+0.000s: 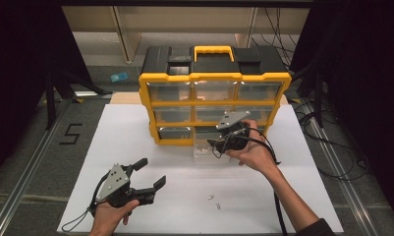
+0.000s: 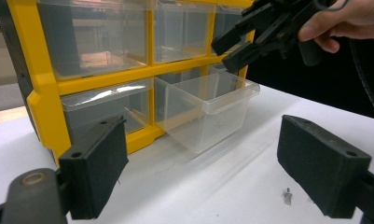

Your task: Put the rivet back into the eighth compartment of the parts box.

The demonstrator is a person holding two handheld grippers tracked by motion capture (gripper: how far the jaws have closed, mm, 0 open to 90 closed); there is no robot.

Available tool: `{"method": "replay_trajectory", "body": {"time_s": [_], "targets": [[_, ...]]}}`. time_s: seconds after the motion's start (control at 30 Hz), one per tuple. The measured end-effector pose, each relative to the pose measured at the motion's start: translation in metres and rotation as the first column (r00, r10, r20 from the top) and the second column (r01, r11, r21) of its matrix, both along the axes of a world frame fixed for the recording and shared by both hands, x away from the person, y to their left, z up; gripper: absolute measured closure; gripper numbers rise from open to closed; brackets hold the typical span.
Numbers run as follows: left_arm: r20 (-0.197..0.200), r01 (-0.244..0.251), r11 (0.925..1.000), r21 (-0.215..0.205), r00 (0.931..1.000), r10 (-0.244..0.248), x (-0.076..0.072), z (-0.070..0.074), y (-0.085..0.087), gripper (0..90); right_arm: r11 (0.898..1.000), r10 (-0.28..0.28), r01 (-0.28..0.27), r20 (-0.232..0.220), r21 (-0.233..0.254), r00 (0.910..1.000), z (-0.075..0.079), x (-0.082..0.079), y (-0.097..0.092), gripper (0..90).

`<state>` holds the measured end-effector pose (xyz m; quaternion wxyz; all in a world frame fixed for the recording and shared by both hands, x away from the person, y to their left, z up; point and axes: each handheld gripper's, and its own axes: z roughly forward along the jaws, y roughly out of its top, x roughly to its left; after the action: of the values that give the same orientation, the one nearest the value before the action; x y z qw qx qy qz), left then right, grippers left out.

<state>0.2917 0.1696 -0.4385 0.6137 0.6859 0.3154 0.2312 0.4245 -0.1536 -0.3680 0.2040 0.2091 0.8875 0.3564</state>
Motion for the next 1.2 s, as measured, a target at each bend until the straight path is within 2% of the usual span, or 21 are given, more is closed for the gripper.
{"method": "replay_trajectory", "body": {"time_s": [0.07, 0.27, 0.3, 0.33, 0.6, 0.8, 0.87, 0.9, 1.07, 1.13, 1.2], "targets": [[0.003, 0.0, 1.0, -0.003, 1.0, 0.0, 0.0, 0.0, 0.0, 16.2, 1.0, -0.001, 0.001, 0.009, 0.004, 1.0, 0.004, -0.004, 0.0, 39.7], [0.007, 0.001, 1.0, -0.002, 1.0, -0.001, 0.001, 0.0, 0.0, 16.2, 0.999, 0.04, -0.04, 0.004, 0.015, 0.9992, 0.012, -0.024, 0.002, 29.8], [0.006, 0.001, 1.0, -0.002, 1.0, -0.001, 0.0, 0.0, 0.0, 16.2, 0.999, 0.035, -0.036, 0.017, 0.016, 0.9992, 0.012, -0.027, 0.003, 29.5], [0.008, 0.002, 1.0, 0.0, 1.0, -0.002, 0.0, 0.0, 0.0, 16.2, 0.999, 0.049, -0.05, 0.006, 0.014, 0.9988, 0.014, -0.03, 0.004, 29.5], [0.004, -0.002, 0.9999, -0.012, 1.0, 0.002, 0.0, 0.0, 0.0, 16.2, 0.995, 0.1, -0.101, 0.004, 0.019, 0.9949, 0.016, -0.054, 0.008, 30.2], [0.007, -0.001, 1.0, -0.005, 1.0, 0.001, 0.0, 0.0, 0.0, 16.2, 0.99, 0.14, -0.14, -0.027, -0.007, 0.9898, 0.008, -0.072, 0.009, 30.7], [0.006, 0.002, 1.0, -0.001, 1.0, -0.002, 0.0, 0.0, 0.0, 16.2, 0.991, 0.136, -0.136, -0.018, -0.013, 0.9905, 0.005, -0.076, 0.011, 30.7], [0.006, 0.002, 1.0, -0.001, 1.0, -0.002, 0.0, 0.0, 0.0, 16.2, 0.988, 0.15, -0.151, -0.032, -0.019, 0.9882, 0.005, -0.077, 0.012, 30.7], [0.007, 0.0, 1.0, -0.002, 1.0, 0.0, 0.0, 0.0, 0.0, 16.2, 0.985, 0.167, -0.169, -0.042, -0.04, 0.9851, 0.0, -0.085, 0.016, 30.9], [0.009, 0.002, 1.0, 0.001, 1.0, -0.002, 0.0, 0.0, 0.0, 16.2, 0.985, 0.164, -0.166, -0.043, -0.049, 0.9855, -0.005, -0.087, 0.016, 30.9], [0.006, 0.002, 1.0, -0.001, 1.0, -0.002, 0.0, 0.0, 0.0, 16.2, 0.985, 0.158, -0.162, -0.064, -0.055, 0.9853, -0.01, -0.089, 0.017, 30.9]]}}
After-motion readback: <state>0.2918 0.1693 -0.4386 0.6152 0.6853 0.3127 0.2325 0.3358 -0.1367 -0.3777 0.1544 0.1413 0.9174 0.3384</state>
